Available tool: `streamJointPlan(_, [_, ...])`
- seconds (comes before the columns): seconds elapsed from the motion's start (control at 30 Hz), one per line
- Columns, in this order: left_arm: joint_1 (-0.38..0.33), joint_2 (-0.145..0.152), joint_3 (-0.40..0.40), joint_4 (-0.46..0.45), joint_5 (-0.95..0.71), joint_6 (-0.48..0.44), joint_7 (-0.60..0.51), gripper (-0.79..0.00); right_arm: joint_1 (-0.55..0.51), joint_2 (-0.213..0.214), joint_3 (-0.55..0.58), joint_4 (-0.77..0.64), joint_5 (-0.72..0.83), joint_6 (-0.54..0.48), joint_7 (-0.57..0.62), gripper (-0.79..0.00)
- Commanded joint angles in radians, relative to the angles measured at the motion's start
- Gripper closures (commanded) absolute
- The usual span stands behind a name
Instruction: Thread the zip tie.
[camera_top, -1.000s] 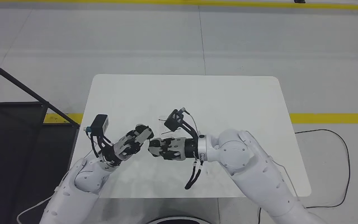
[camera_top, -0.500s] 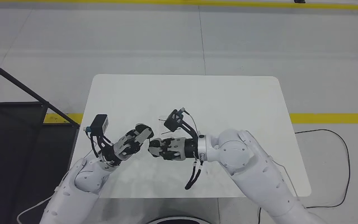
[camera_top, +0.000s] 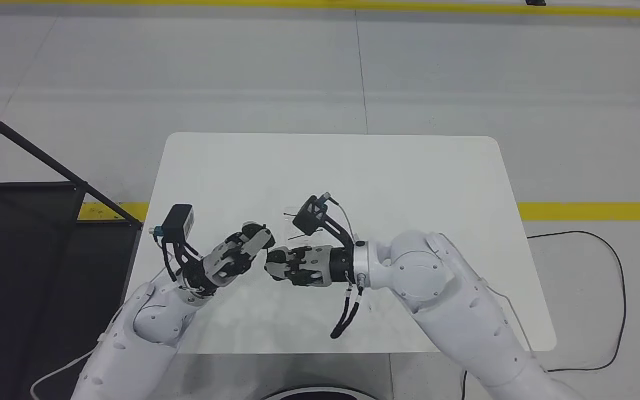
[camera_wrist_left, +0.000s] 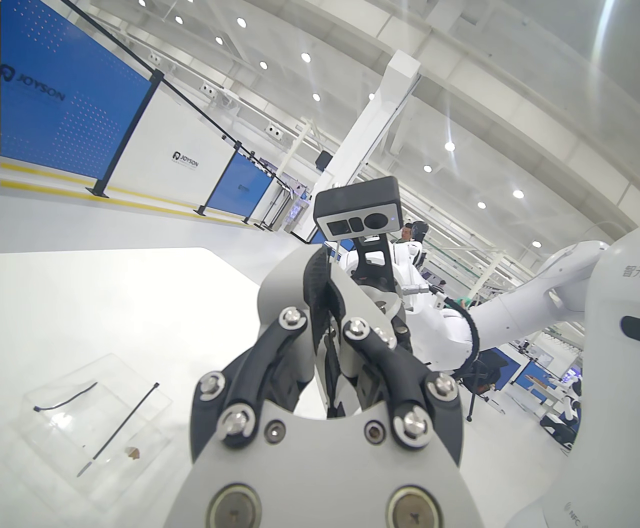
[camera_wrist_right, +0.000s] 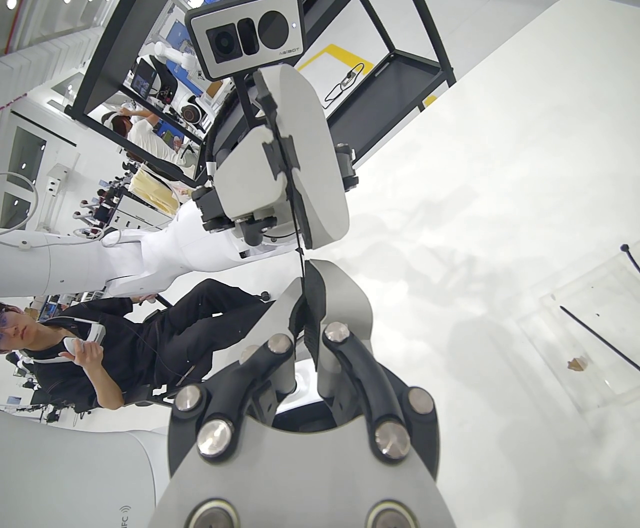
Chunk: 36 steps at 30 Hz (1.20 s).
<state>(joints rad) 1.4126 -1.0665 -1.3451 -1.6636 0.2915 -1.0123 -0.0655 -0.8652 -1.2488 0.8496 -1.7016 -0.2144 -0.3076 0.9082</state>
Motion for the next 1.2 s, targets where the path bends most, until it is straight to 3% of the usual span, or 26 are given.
streamJointPlan(0.0, [0.0, 0.0, 0.0, 0.0, 0.0, 0.0, 0.0, 0.0, 0.0, 0.0, 0.0, 0.0, 0.0, 0.0, 0.0, 0.0])
streamJointPlan(0.07, [0.0, 0.0, 0.0, 0.001, -0.001, 0.0, 0.002, 0.0, 0.0, 0.0, 0.0, 0.001, 0.0, 0.001, 0.0, 0.0])
streamJointPlan(0.1, [0.0, 0.0, 0.0, 0.001, -0.001, 0.0, 0.002, 0.0, 0.0, 0.0, 0.0, 0.001, 0.001, 0.003, 0.0, -0.055])
streamJointPlan(0.13, [0.0, 0.0, 0.0, 0.001, 0.0, 0.0, 0.003, 0.0, 0.0, 0.0, 0.0, 0.001, 0.003, 0.004, 0.0, -0.268])
streamJointPlan(0.17, [0.0, 0.0, -0.001, 0.001, 0.001, 0.0, 0.004, 0.0, 0.001, 0.0, 0.001, 0.002, 0.003, 0.005, -0.001, -0.557])
streamJointPlan(0.2, [-0.001, 0.0, -0.004, 0.001, 0.005, 0.0, 0.006, 0.0, 0.001, 0.0, 0.004, 0.003, 0.005, 0.007, -0.001, -0.711])
streamJointPlan(0.23, [0.0, 0.0, -0.008, 0.0, 0.011, 0.0, 0.012, 0.0, 0.0, 0.001, 0.01, 0.002, 0.006, 0.008, -0.003, -0.785])
streamJointPlan(0.43, [0.03, -0.007, -0.079, -0.023, 0.137, 0.011, 0.121, 0.0, -0.057, 0.022, 0.089, -0.027, -0.04, 0.041, -0.027, -0.785])
streamJointPlan(0.57, [0.069, -0.017, -0.122, -0.052, 0.275, 0.086, 0.222, 0.0, -0.104, 0.037, 0.148, -0.057, -0.125, 0.158, -0.049, -0.785])
streamJointPlan(0.67, [0.097, -0.024, -0.131, -0.053, 0.366, 0.143, 0.278, 0.0, -0.112, 0.043, 0.167, -0.049, -0.202, 0.304, -0.033, -0.785])
streamJointPlan(1.07, [0.107, -0.026, -0.132, -0.048, 0.389, 0.167, 0.287, 0.0, -0.115, 0.043, 0.162, -0.039, -0.216, 0.325, -0.031, -0.785])
streamJointPlan(1.17, [0.106, -0.028, -0.121, -0.044, 0.387, 0.191, 0.264, 0.0, -0.086, 0.038, 0.145, 0.004, -0.244, 0.383, -0.029, -0.785])
